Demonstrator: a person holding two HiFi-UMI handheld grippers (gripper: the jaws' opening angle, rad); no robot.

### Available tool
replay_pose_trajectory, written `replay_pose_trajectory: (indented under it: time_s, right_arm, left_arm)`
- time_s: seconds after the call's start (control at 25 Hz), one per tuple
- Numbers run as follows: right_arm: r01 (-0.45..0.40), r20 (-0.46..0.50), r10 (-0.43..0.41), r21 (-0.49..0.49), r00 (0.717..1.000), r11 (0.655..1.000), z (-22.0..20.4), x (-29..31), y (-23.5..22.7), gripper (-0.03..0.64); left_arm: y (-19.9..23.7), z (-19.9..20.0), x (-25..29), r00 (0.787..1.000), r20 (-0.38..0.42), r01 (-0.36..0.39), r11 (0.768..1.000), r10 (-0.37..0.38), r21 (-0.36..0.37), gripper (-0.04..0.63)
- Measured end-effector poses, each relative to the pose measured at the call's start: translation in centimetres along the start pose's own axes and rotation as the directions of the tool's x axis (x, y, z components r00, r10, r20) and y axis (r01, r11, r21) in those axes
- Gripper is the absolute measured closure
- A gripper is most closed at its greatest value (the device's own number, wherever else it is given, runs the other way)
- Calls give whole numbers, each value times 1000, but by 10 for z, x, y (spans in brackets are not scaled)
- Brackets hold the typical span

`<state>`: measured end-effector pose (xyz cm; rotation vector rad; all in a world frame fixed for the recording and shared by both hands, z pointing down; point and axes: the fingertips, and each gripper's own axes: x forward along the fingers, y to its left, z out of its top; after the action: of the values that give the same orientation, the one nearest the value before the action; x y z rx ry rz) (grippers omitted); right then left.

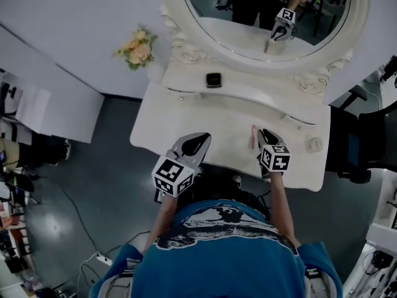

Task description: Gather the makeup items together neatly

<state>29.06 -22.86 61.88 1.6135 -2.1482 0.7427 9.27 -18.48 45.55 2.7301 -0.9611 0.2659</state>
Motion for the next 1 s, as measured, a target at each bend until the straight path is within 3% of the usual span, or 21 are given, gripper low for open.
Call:
replay_pose_trajectory:
  time_s: [0.32,0.48,0.68,0.88,1.0]
  right_arm:
    - [-138,-23,137,-36,990,990,25,76,103,543]
    - [-160,-47,161,5,986,987,21,104,142,543]
    - [-141,-66,143,43,987,989,15,134,175,541]
    - [-63,-85,77,163,993,985,8,154,183,540]
    - [-25,-109,45,178,993,984,-4,159,184,537]
  left_arm:
    - [46,5,-25,1000,5,-11,1000,11,9,584]
    - [70,7,-35,1000,11,-13,1000,13,10,586]
    - [94,9,-45,1000,14,-3,1000,3,20,584]
    - [108,5,-53,1000,-4,28,999,-28,25,586]
    - [114,2,-56,999,-13,45,999,-45,26,586]
